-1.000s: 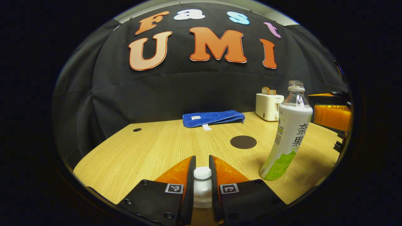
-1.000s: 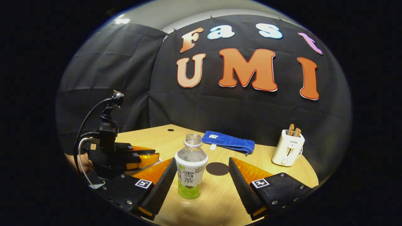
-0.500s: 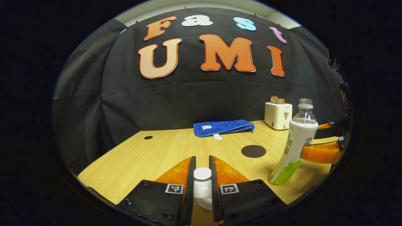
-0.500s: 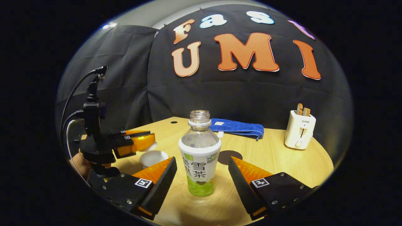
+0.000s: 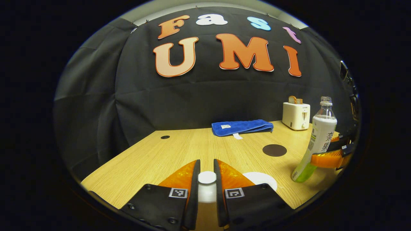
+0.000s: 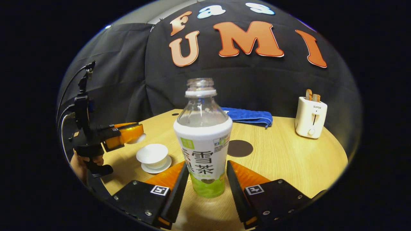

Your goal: Open the teacup lid with one hand, grasp the water bottle and pour water into the teacup with the other hand; after pouring, place the water bottle on the coaster and then close the teacup lid.

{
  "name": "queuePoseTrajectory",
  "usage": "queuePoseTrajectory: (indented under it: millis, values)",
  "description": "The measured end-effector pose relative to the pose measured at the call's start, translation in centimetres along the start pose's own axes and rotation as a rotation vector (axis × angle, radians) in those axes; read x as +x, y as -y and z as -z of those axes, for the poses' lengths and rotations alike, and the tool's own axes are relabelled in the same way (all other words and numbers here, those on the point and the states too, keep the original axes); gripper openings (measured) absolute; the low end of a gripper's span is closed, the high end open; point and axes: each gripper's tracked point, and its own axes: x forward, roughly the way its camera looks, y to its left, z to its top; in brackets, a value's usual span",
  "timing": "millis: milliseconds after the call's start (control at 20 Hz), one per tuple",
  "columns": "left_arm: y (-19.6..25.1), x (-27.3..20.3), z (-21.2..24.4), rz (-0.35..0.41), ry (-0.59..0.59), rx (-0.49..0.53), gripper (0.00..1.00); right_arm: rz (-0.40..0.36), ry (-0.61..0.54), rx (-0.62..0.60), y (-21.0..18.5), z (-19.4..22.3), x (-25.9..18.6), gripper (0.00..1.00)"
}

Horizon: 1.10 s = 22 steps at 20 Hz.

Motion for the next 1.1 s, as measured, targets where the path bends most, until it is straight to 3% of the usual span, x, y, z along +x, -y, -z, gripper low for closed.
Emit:
queuePoseTrajectory:
  millis: [50, 450, 1100]
  values:
    - [-0.3, -0.1, 0.1, -0.006, -0.003, -0.005, 0.28, 0.001, 0.003, -0.004, -0.2, 0.0, -0.1, 0.66]
    - [-2.0, -0.5, 0.8, -0.028, -0.011, -0.031, 0.28, 0.055, -0.004, -0.048, 0.4, -1.2, -0.1, 0.61]
    - [-5.6, -1.5, 1.4, -0.086, -0.011, -0.039, 0.29, 0.303, -0.019, -0.431, 3.4, -3.9, 0.5, 0.61]
